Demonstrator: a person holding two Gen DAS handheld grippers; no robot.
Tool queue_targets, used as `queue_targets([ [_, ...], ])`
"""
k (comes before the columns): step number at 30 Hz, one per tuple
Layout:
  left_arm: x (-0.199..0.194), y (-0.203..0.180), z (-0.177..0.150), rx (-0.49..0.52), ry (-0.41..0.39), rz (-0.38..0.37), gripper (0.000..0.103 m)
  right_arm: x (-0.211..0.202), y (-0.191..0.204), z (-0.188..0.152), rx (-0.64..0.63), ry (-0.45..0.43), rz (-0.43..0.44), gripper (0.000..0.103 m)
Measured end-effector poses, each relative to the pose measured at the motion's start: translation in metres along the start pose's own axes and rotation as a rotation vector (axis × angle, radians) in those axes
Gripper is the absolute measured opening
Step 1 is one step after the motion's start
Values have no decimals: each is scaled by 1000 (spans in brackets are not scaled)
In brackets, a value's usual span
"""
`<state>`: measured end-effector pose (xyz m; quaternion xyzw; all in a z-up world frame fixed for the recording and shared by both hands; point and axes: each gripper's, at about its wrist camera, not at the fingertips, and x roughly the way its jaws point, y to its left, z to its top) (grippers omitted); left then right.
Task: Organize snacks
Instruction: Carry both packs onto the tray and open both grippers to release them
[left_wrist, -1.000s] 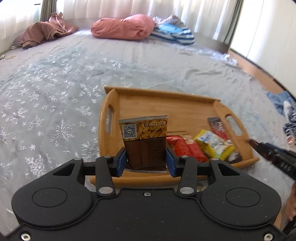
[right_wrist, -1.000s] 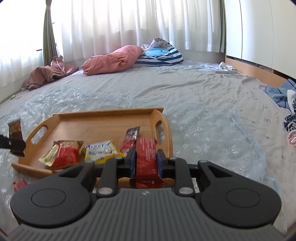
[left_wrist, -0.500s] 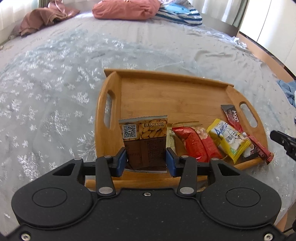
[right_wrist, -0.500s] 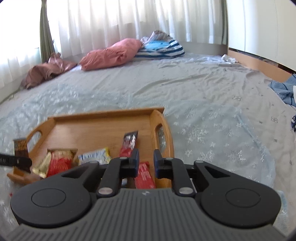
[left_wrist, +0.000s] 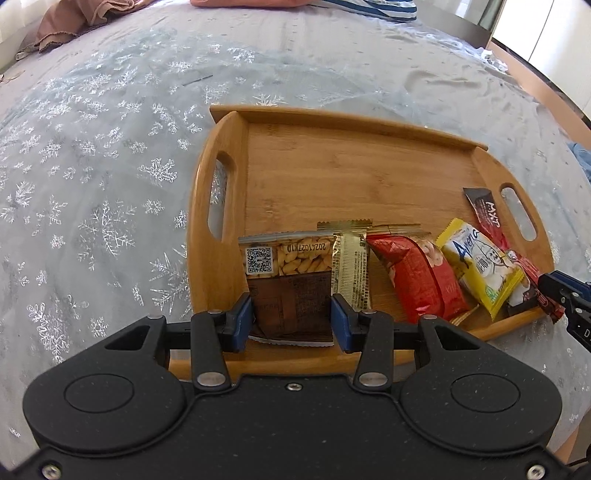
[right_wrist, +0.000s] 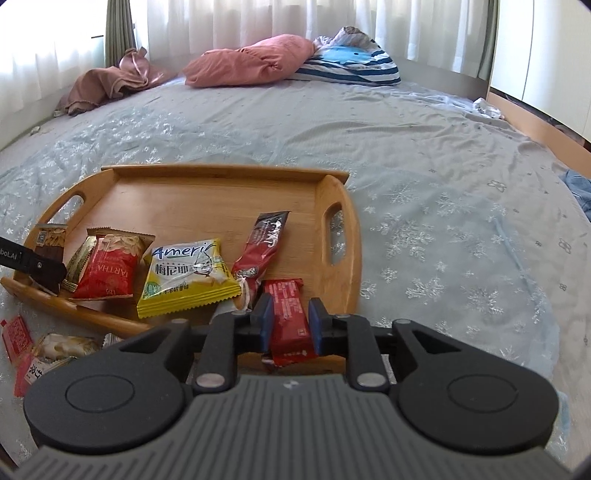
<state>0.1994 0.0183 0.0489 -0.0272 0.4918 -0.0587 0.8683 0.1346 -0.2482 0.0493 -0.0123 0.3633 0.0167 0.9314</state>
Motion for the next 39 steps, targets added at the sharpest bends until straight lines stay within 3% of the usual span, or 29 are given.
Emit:
queue_targets([
  [10, 3, 0, 6, 2, 11, 2, 42, 11, 2, 8, -1, 35, 2, 46],
  [17, 3, -1, 5, 6, 11, 3, 43, 18, 9, 8, -102, 122, 1, 48],
  [18, 3, -2, 5, 7, 11, 4, 43, 20, 9, 6, -104, 121, -8, 33],
  [21, 3, -1, 5, 8, 14, 1, 43, 22, 9, 6, -81, 99, -19, 30],
  [26, 3, -1, 6, 4, 18, 1, 43, 29, 4, 11, 1, 88, -4, 30],
  [36, 3, -5, 4, 12, 22, 11, 44, 40, 3, 14, 50, 83, -3, 30],
  [39, 2, -6, 3, 14, 18, 13, 49, 39, 3, 11, 50, 81, 4, 37],
])
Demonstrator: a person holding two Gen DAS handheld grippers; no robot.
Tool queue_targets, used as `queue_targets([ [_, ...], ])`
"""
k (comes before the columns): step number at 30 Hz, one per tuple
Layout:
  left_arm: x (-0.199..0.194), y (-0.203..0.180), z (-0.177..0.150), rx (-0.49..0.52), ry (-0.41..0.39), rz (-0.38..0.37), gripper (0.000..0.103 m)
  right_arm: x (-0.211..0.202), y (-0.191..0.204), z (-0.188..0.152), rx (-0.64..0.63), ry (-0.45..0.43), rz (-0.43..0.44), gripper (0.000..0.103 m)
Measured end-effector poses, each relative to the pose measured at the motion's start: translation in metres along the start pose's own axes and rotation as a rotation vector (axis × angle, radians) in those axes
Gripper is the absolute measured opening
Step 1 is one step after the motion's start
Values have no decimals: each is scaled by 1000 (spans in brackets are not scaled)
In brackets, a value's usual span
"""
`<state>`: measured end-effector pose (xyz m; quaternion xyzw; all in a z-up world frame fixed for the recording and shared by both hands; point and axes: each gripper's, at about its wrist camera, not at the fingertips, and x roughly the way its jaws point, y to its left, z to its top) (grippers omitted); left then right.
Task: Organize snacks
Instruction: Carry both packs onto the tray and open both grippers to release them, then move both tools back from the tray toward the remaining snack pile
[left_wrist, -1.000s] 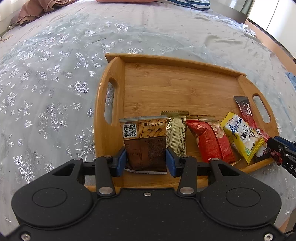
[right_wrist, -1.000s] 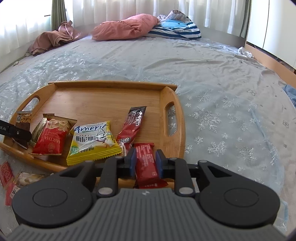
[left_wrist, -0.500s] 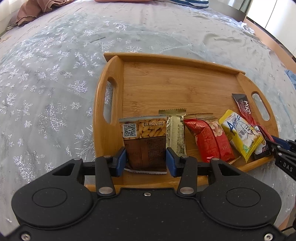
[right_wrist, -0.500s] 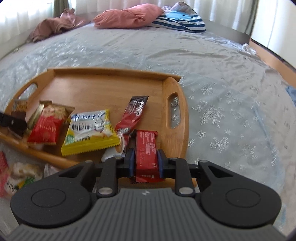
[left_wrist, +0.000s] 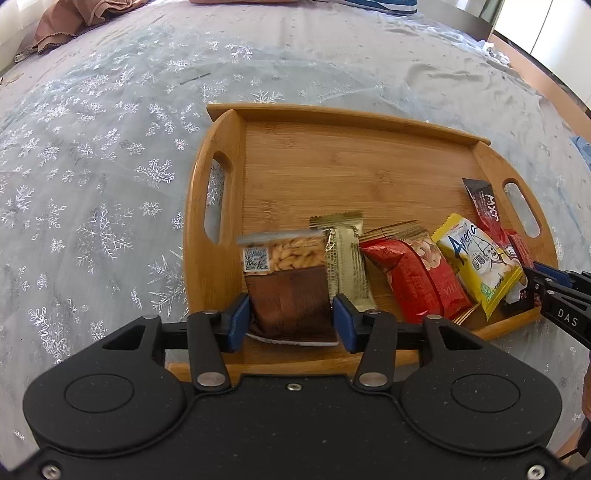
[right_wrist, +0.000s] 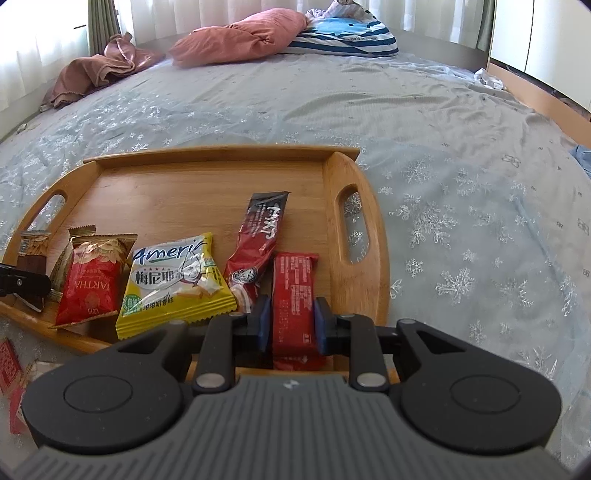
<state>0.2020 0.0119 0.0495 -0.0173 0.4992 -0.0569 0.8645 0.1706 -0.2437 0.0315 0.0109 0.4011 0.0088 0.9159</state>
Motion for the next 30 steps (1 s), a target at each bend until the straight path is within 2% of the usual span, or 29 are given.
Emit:
queue_targets([
  [1, 0, 0, 0, 0, 0, -2, 50, -1, 0, -1, -2, -1, 2, 41],
  [3, -2, 0, -1, -2, -4, -5, 55, -3, 0, -1, -7, -4, 3, 42],
  [5, -3, -1, -1, -1, -10, -17, 67, -6, 0, -1, -14, -11, 1, 45],
  [8, -8, -4, -3, 9, -27, -16, 78, -10, 1, -1, -22, -20, -10, 49],
  [15, -21, -11, -11, 52, -82, 30, 88, -21, 0, -6, -35, -48, -35, 61],
  [21, -39, -7, -22, 49, -137, -25, 93, -37, -3, -11, -15, -81, -13, 69],
  [30, -69, -7, -47, 77, -229, -38, 98, -60, 2, -20, -11, -127, 28, 80],
])
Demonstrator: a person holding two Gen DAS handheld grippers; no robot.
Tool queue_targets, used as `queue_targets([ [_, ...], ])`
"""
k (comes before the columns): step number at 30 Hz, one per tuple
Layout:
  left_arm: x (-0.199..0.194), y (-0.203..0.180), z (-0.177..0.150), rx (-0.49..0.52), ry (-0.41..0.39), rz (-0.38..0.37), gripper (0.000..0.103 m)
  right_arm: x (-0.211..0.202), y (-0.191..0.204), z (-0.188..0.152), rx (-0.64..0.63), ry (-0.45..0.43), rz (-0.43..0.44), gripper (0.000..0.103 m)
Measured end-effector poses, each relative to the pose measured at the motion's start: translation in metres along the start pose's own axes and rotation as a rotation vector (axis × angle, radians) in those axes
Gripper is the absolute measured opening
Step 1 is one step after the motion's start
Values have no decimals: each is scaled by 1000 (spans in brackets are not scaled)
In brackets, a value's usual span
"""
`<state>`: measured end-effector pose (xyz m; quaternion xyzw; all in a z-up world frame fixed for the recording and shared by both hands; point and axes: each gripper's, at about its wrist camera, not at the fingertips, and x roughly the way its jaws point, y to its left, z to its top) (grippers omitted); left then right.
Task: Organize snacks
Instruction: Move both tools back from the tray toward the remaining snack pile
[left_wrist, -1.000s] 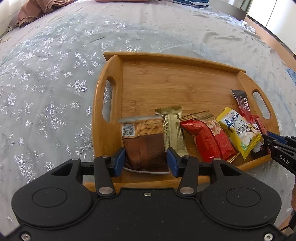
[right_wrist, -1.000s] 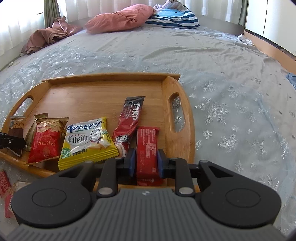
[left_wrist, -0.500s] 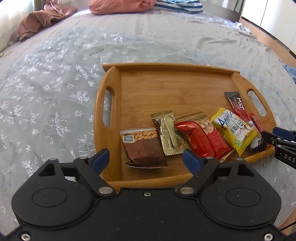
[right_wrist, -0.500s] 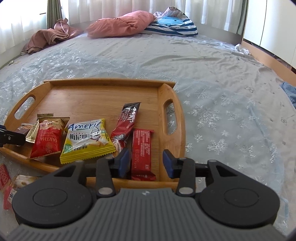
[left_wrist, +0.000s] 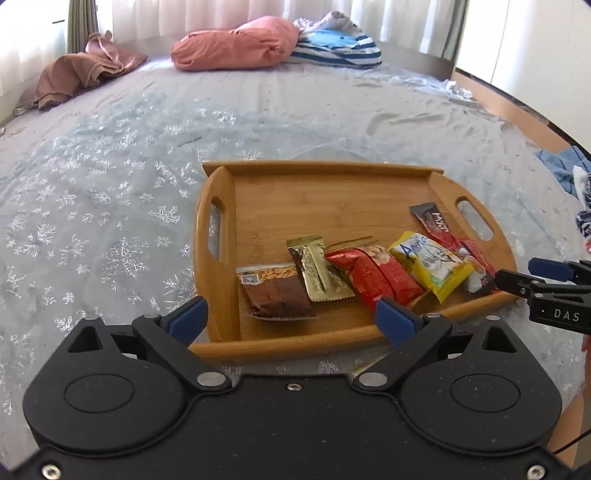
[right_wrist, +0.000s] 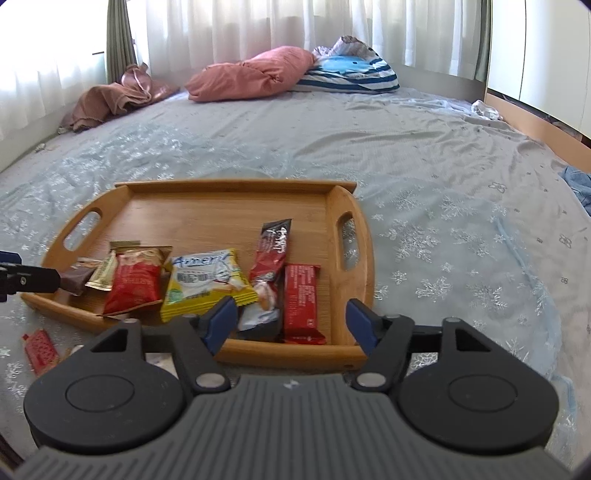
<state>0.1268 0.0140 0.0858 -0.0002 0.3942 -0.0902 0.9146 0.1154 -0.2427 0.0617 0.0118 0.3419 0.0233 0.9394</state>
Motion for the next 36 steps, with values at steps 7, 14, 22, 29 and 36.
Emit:
queue_targets([
  [7, -21, 0, -15, 6, -38, -18, 98, -13, 7, -6, -12, -17, 28, 89],
  [14, -41, -2, -34, 9, -72, -14, 99, -23, 11, -16, -3, -26, 56, 90],
  [22, -56, 2, -57, -10, -90, -13, 100, -33, 13, -32, 17, -27, 99, 94],
  [29, -50, 5, -75, 10, -68, 28, 100, -32, 23, -48, -31, -21, 103, 94],
  [36, -38, 7, -89, 35, -36, 48, 97, -28, 33, -64, -93, 1, 98, 94],
])
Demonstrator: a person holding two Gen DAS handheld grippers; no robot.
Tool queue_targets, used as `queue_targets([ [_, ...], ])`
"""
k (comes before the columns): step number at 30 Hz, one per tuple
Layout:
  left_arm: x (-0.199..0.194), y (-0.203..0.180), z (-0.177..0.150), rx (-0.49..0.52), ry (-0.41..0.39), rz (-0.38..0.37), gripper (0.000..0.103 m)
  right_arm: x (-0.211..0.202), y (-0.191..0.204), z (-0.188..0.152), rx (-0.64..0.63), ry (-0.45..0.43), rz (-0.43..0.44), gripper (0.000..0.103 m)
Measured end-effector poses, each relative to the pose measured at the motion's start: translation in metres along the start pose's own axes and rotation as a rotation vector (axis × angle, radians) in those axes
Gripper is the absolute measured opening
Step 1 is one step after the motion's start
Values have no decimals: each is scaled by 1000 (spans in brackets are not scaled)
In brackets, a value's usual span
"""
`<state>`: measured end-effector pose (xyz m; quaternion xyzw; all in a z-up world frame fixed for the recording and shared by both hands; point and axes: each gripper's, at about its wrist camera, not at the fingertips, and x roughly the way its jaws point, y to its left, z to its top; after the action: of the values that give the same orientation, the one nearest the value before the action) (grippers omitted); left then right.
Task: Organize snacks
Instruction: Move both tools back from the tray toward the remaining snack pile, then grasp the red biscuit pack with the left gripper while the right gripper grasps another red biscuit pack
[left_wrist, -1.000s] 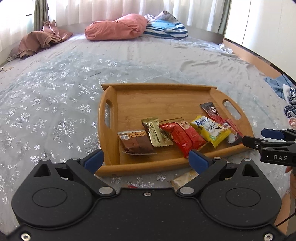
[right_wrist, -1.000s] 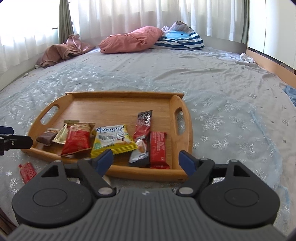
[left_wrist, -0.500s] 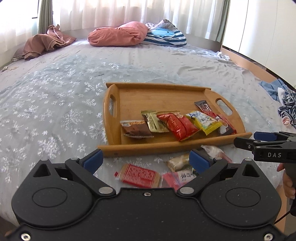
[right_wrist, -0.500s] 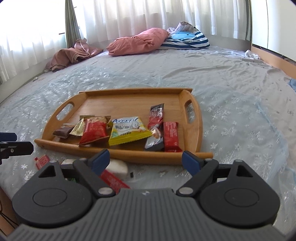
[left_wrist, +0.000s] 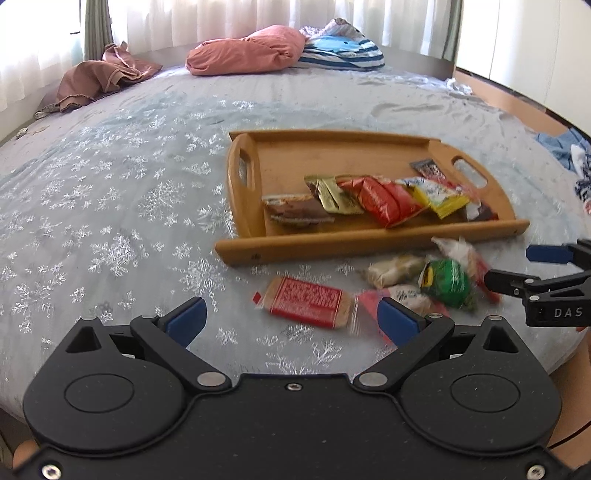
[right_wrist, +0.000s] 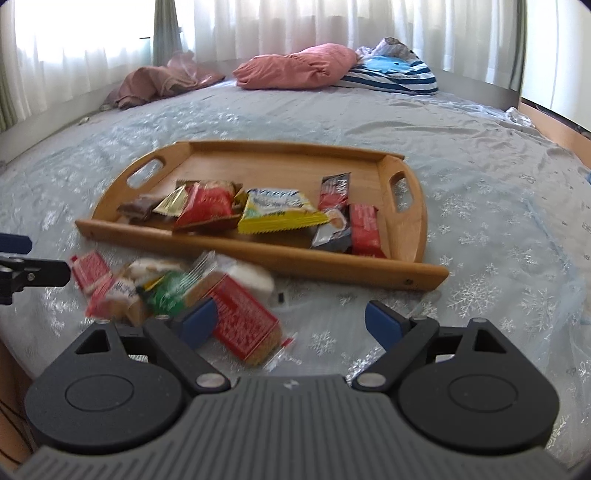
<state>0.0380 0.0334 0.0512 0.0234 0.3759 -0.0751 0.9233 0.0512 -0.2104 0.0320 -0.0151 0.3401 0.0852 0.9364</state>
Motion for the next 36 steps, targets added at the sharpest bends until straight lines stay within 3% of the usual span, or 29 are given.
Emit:
queue_targets([
  [6, 19, -2, -8, 23, 53, -15, 79, 3, 8, -5, -51, 2, 21, 94],
  [20, 41, -2, -3, 19, -6, -16, 83, 17, 9, -7, -42, 26, 31, 94],
  [28, 46, -2, -5, 16, -29, -22, 83, 18, 8, -9, -29, 11, 66, 85],
  [36, 47, -3, -7, 15, -38, -40, 74, 14, 10, -12, -31, -11, 95, 75],
])
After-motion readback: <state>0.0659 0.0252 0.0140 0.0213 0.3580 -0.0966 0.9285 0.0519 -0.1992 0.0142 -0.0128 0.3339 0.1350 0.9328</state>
